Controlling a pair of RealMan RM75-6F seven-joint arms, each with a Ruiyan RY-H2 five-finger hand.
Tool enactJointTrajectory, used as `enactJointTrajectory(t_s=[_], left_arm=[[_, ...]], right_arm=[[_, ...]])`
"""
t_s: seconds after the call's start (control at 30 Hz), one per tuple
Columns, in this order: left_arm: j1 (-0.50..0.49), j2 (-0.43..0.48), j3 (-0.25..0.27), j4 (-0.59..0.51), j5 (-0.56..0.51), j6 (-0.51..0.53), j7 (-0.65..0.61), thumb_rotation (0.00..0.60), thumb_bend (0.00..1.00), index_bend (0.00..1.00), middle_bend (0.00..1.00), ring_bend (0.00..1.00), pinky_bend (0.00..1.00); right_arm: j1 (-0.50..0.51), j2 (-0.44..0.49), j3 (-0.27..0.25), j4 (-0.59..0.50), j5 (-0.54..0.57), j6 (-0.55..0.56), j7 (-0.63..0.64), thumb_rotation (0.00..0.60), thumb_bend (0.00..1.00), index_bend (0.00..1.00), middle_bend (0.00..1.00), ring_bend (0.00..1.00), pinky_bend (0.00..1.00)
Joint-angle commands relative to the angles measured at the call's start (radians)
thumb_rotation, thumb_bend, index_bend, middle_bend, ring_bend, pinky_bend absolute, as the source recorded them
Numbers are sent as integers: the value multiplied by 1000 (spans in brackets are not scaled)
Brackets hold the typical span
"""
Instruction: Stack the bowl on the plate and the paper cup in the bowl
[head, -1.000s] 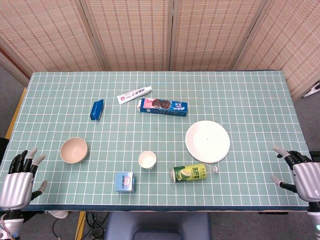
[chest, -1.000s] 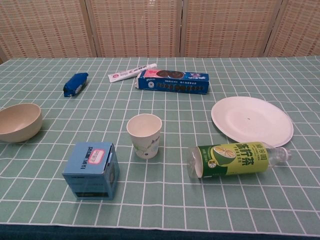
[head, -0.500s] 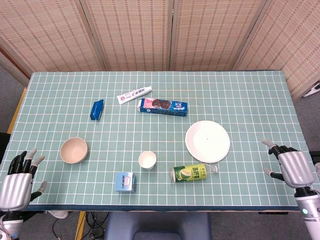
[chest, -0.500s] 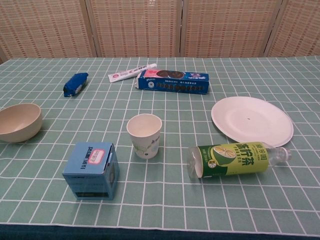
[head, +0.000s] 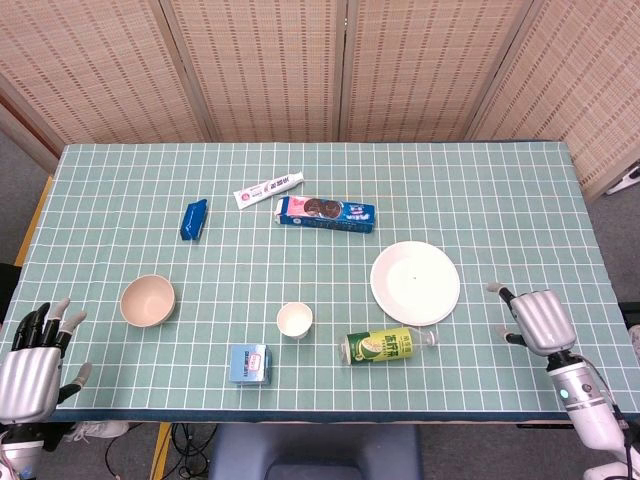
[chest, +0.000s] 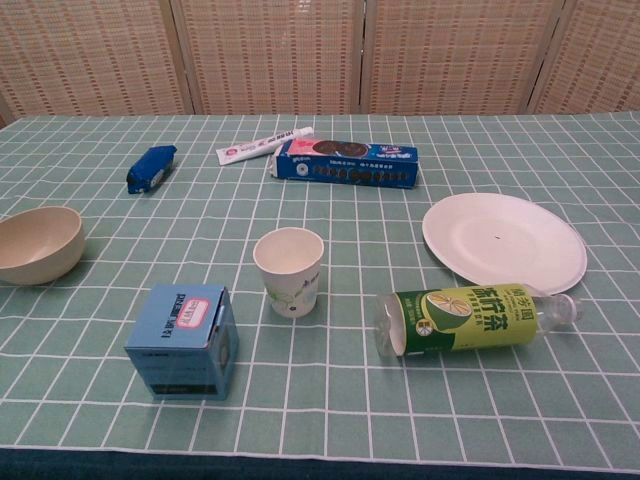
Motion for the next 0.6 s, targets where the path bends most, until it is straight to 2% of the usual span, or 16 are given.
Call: enactJointTrajectory(t_s=[0.03,0.3,0.6], left_arm=[[1,-1,1,1,-2,0,-1,600,250,191,34,18,92],[1,-4,-1,5,-8,-3,0,600,251,191,34,18,92],[2,-5,-2,6,-12,-3,3,600,250,191,34,18,92]], right_arm=[[32,-61,-10,70,-9,-31,15,600,171,354,870,941,1000],[89,-167,-17,192,-8,-91,60,600,174,406,871,941,1000],[143,-267,-24,321,-10,-131,110,600,174,412,870,941,1000]])
